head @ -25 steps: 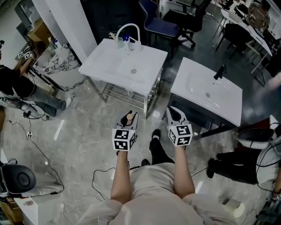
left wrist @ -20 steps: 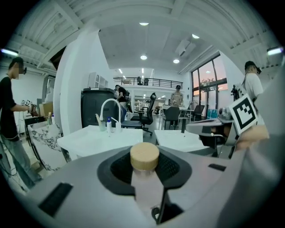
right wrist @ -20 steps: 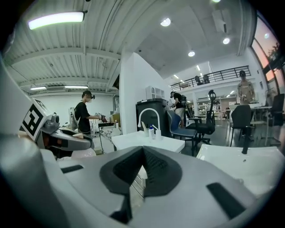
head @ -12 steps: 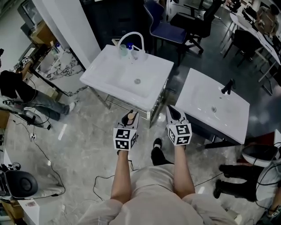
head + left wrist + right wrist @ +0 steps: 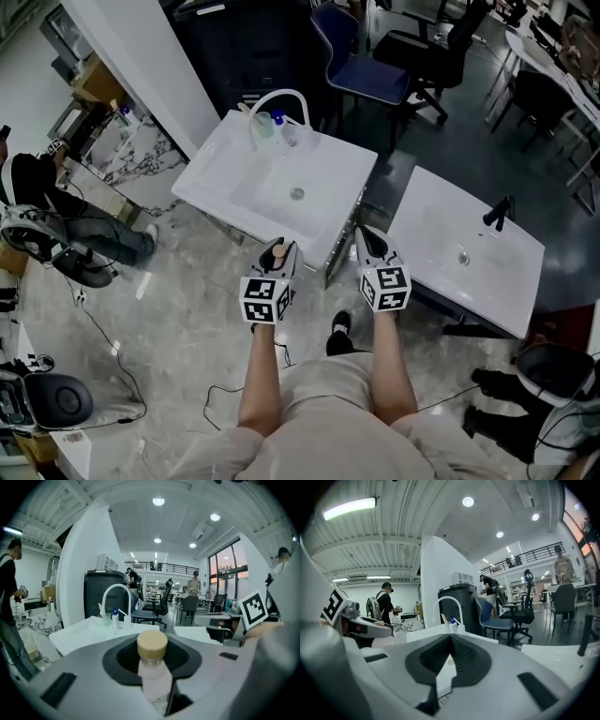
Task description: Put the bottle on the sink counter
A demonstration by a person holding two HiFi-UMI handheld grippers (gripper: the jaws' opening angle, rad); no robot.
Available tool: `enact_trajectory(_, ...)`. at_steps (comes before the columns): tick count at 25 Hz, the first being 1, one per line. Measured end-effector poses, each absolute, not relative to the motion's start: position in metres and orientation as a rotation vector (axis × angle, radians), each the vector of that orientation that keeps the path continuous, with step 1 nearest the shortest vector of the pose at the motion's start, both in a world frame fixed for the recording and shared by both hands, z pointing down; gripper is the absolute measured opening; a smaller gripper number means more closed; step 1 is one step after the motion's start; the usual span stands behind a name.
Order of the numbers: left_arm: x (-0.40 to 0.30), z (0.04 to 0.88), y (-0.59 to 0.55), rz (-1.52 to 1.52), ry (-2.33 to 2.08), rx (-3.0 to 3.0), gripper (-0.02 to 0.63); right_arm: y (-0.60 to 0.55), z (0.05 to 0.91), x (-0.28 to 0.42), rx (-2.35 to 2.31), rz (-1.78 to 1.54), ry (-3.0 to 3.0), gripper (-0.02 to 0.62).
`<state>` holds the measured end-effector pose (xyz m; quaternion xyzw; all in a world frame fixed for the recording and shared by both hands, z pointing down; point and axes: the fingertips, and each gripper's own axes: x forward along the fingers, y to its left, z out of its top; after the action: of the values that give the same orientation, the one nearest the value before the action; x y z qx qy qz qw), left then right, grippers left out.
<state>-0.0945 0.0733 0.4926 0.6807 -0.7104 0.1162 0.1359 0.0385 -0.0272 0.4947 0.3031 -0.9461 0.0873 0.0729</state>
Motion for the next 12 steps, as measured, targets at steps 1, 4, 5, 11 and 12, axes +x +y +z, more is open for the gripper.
enact_trajectory(1, -0.097, 0.493, 0.068, 0.339, -2.062, 1.966, 0.11, -0.034, 0.497, 0.037, 0.906, 0.274, -2.841, 0.005)
enact_trajectory(4, -0.102, 0.496, 0.051, 0.355, -2.076, 1.958, 0.11, -0.051, 0.507, 0.033, 0.889, 0.305, -2.834, 0.005)
enact_trajectory(5, -0.103, 0.497, 0.045, 0.362, -2.075, 1.96, 0.11, -0.056, 0.51, 0.032, 0.881, 0.31, -2.831, 0.005)
enact_trajectory(11, -0.107, 0.504, 0.013, 0.321, -2.063, 1.962, 0.11, -0.092, 0.522, 0.034, 0.898, 0.331, -2.819, 0.005)
enact_trajectory(12, -0.107, 0.503, 0.009, 0.317, -2.068, 1.958, 0.11, -0.097, 0.522, 0.036, 0.903, 0.345, -2.819, 0.005)
